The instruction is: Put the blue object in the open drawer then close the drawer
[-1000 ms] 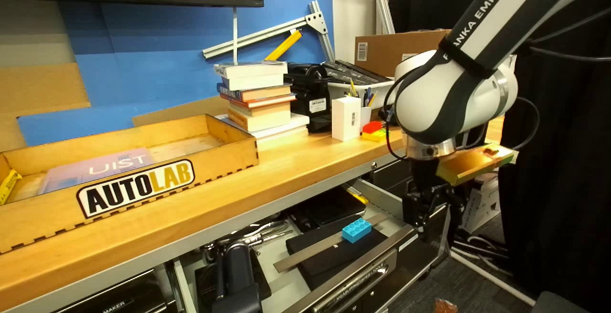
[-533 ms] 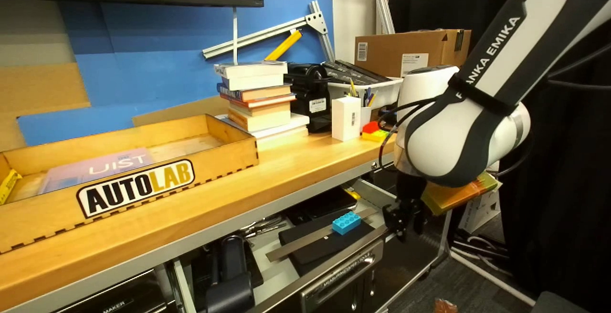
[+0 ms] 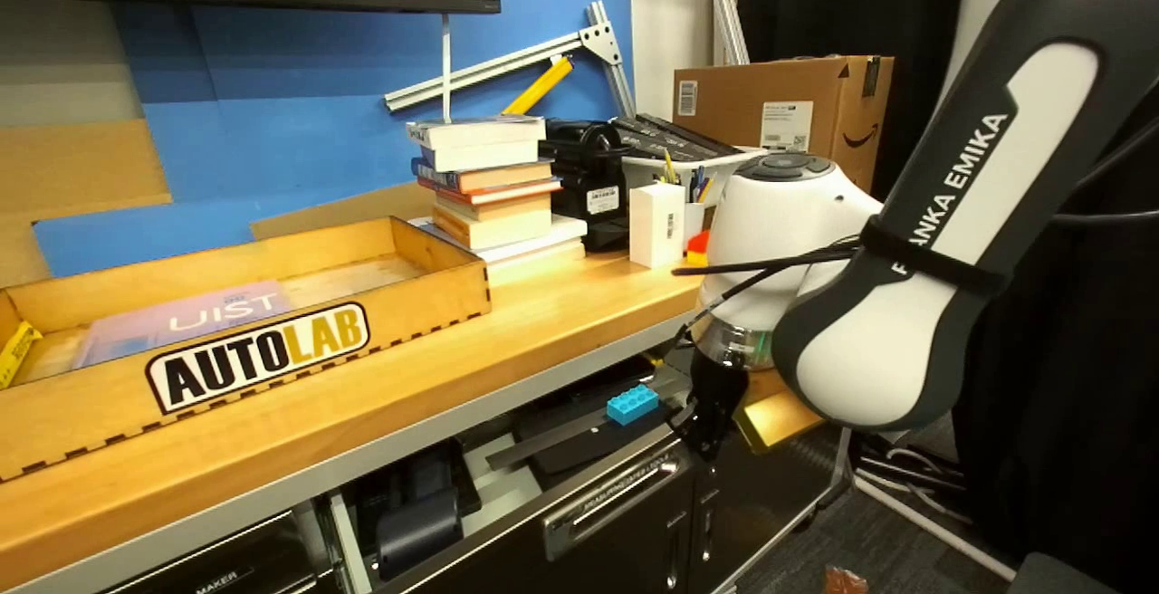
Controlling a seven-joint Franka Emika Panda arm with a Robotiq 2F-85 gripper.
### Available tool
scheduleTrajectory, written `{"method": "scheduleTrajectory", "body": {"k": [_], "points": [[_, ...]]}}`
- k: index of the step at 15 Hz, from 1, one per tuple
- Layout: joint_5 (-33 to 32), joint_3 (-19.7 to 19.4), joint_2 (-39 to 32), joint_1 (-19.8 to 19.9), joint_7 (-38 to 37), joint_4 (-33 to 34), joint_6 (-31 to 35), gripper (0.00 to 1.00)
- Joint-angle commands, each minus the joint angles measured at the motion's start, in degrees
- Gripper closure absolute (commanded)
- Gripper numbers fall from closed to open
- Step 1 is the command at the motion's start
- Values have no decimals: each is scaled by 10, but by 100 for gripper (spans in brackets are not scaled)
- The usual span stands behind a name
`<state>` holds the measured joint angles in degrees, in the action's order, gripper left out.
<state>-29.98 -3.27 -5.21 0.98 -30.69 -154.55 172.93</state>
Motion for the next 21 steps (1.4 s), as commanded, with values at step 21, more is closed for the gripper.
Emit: {"method": "scheduleTrajectory", "body": {"k": [21], "points": [[-170,-21,-145,-113,-259,234,-56,97]]}}
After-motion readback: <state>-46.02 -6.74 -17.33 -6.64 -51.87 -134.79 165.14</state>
